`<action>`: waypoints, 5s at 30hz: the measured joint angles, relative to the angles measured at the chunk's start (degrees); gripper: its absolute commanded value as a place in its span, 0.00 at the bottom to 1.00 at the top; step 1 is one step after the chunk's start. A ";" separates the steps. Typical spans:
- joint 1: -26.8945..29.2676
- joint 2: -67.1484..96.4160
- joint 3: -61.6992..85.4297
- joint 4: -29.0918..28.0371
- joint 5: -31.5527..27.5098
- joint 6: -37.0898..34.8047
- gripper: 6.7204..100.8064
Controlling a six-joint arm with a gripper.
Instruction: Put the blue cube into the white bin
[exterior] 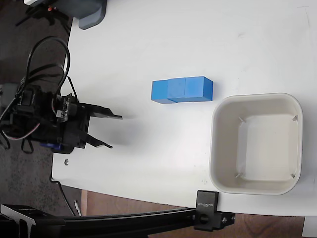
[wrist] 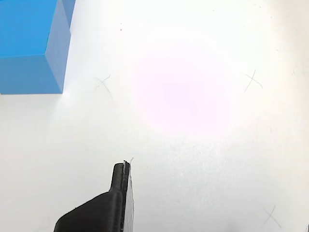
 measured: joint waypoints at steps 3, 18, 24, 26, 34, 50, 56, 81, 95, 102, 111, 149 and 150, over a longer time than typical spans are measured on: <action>0.00 0.00 0.00 0.00 0.00 0.00 0.99; 0.00 0.00 0.00 0.00 0.00 0.00 0.99; 0.00 0.00 0.00 0.00 0.00 0.09 0.99; 0.00 0.00 0.00 0.00 0.09 0.18 0.99; 0.00 0.00 0.00 0.00 0.18 0.18 0.99; 0.00 0.00 0.00 0.00 0.18 0.26 0.99; 0.00 0.00 0.00 0.00 2.02 1.14 0.99; -0.09 -23.82 -24.08 -5.71 3.25 3.52 0.99; -13.97 -47.11 -41.31 -4.04 7.12 10.90 0.99; -17.75 -50.80 -38.32 -8.44 11.07 17.31 0.99; -17.49 -51.33 -29.00 -20.39 8.44 17.93 0.99; -16.79 -63.11 -28.30 -31.46 7.38 17.14 0.96; -16.70 -63.46 -28.13 -31.82 7.38 17.23 0.96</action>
